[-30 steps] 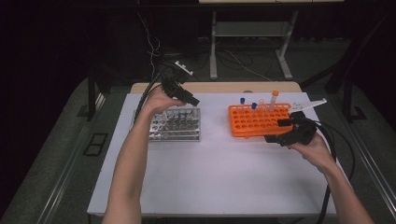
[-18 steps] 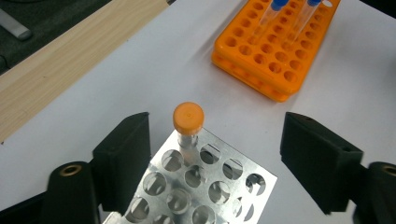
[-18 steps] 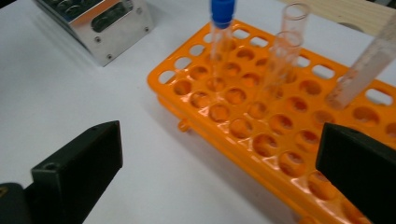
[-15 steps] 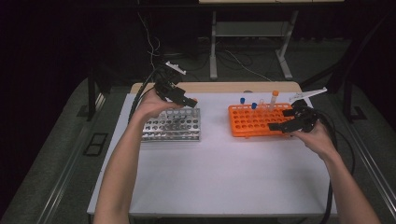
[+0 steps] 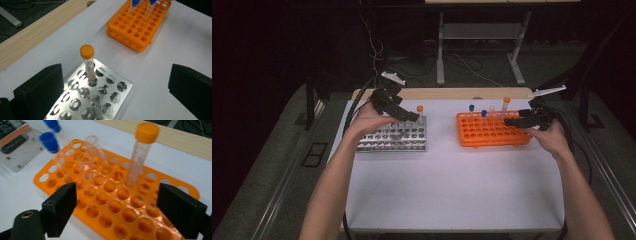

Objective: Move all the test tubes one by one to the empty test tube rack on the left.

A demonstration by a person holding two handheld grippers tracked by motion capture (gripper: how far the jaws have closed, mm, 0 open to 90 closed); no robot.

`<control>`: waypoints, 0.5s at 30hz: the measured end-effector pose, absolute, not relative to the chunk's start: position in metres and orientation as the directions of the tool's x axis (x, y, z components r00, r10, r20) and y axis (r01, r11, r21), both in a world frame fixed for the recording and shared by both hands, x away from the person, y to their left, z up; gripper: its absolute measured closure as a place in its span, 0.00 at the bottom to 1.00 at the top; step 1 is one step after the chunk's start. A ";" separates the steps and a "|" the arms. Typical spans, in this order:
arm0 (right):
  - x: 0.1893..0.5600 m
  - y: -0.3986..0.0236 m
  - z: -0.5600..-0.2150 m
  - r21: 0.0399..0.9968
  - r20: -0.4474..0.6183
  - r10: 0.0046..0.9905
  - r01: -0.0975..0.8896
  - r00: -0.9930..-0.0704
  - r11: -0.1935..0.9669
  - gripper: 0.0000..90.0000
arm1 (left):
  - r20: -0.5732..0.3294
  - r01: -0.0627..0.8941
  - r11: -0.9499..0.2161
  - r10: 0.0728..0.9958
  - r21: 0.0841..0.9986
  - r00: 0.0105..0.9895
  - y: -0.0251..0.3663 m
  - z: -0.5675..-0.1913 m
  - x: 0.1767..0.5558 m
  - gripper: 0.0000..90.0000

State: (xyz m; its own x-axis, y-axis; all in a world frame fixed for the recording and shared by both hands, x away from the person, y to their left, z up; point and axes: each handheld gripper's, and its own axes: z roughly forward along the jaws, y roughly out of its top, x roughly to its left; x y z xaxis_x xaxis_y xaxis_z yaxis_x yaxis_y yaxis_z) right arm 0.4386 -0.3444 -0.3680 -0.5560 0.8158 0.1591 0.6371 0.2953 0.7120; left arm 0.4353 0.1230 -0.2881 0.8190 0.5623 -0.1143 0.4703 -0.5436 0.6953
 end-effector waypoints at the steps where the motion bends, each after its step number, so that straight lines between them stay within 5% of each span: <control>1: 0.441 -0.345 -0.369 0.712 0.156 0.821 0.639 -0.550 0.293 0.23 | -0.116 0.470 -0.540 0.563 0.698 0.819 0.124 -0.288 0.433 0.00; 15: 0.466 -0.335 -0.396 0.723 0.116 0.850 0.631 -0.514 0.283 0.46 | -0.120 0.453 -0.538 0.542 0.710 0.832 0.133 -0.298 0.414 0.00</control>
